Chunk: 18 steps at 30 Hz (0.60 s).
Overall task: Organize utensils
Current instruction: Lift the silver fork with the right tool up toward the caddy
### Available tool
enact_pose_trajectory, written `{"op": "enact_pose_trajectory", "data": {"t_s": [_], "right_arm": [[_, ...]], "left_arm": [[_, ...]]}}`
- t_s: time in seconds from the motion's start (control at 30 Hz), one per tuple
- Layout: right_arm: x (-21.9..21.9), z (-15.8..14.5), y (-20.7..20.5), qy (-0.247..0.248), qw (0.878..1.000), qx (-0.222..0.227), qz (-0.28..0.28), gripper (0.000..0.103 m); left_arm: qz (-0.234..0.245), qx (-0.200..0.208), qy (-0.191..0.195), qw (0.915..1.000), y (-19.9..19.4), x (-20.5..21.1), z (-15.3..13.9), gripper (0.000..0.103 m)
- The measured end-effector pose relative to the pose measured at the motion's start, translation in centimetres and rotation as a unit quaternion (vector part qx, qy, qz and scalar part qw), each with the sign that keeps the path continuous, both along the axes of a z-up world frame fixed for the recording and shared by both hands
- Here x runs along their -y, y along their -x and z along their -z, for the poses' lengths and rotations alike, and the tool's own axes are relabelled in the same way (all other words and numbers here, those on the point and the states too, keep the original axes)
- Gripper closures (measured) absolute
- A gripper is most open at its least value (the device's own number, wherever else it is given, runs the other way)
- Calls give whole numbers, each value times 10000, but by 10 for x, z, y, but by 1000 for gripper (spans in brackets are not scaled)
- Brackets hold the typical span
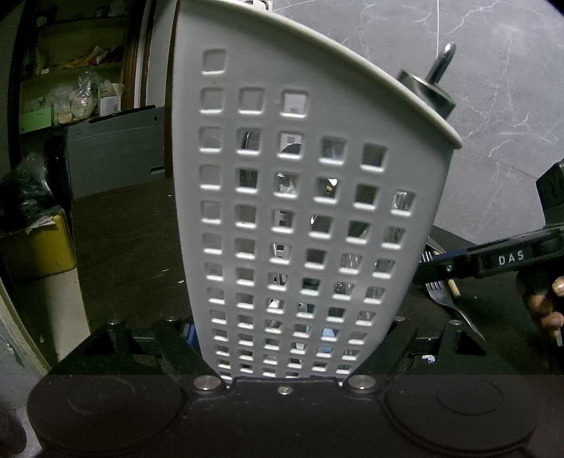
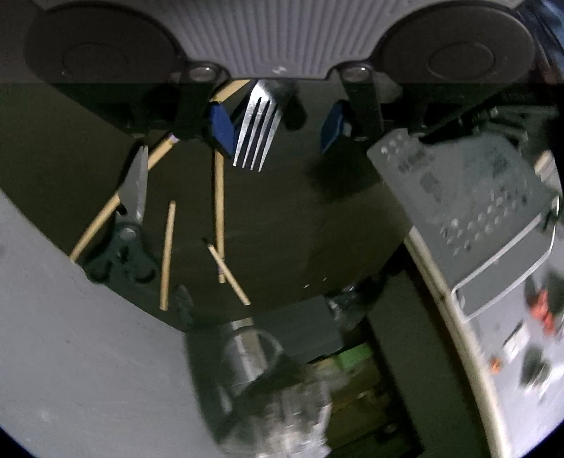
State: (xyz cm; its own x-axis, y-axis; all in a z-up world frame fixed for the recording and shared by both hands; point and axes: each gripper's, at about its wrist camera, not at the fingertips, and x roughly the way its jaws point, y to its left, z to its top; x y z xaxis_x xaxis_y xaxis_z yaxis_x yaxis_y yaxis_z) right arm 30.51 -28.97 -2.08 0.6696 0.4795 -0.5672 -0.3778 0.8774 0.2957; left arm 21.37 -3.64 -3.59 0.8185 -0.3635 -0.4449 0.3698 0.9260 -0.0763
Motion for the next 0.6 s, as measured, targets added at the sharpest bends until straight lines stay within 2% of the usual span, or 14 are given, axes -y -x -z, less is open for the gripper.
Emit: {"op": "enact_pose_trajectory", "data": {"t_s": [0.03, 0.1, 0.13, 0.23, 0.27, 0.3, 0.37, 0.6], "right_arm": [[-1, 0, 0, 114, 9999, 41, -95, 51], [0, -1, -1, 281, 9994, 81, -166, 71], [2, -1, -2, 308, 9993, 72, -173, 74], [13, 1, -8, 36, 9997, -31, -233, 79], [16, 2, -9, -50, 9998, -47, -208, 84], [19, 3, -10, -107, 9998, -58, -184, 95], [24, 6, -12, -258, 9996, -121, -84, 99], [26, 9, -12, -486, 9983, -187, 274, 100]], "left_arm": [[0, 0, 0, 10000, 0, 0, 0, 21], [0, 0, 0, 10000, 0, 0, 0, 21], [0, -1, -1, 10000, 0, 0, 0, 21], [-1, -1, -4, 10000, 0, 0, 0, 21], [-1, -1, -6, 10000, 0, 0, 0, 21], [0, -3, -9, 10000, 0, 0, 0, 21], [0, -4, -11, 10000, 0, 0, 0, 21], [-2, -7, -16, 10000, 0, 0, 0, 21]]}}
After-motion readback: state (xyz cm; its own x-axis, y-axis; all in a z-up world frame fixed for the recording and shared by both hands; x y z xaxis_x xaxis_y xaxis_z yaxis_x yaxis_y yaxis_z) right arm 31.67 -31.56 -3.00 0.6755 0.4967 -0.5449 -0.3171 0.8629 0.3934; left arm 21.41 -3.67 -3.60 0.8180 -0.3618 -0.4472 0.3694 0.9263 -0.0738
